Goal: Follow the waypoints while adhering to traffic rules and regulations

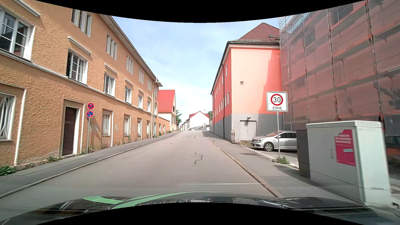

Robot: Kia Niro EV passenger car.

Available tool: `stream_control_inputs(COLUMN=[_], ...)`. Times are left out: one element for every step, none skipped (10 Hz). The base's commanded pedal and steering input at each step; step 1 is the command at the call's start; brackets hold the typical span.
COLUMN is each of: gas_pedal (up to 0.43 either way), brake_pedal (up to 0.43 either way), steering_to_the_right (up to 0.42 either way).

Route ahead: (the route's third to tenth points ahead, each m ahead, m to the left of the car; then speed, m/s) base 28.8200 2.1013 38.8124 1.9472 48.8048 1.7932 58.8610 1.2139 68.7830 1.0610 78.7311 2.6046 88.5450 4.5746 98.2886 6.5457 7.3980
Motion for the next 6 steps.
stream_control_inputs(gas_pedal=[0.319, 0.311, 0.280, 0.260, 0.248, 0.240], brake_pedal=[0.000, 0.000, 0.000, 0.000, 0.000, 0.000], steering_to_the_right=[-0.011, -0.011, -0.015, -0.017, -0.018, -0.018])
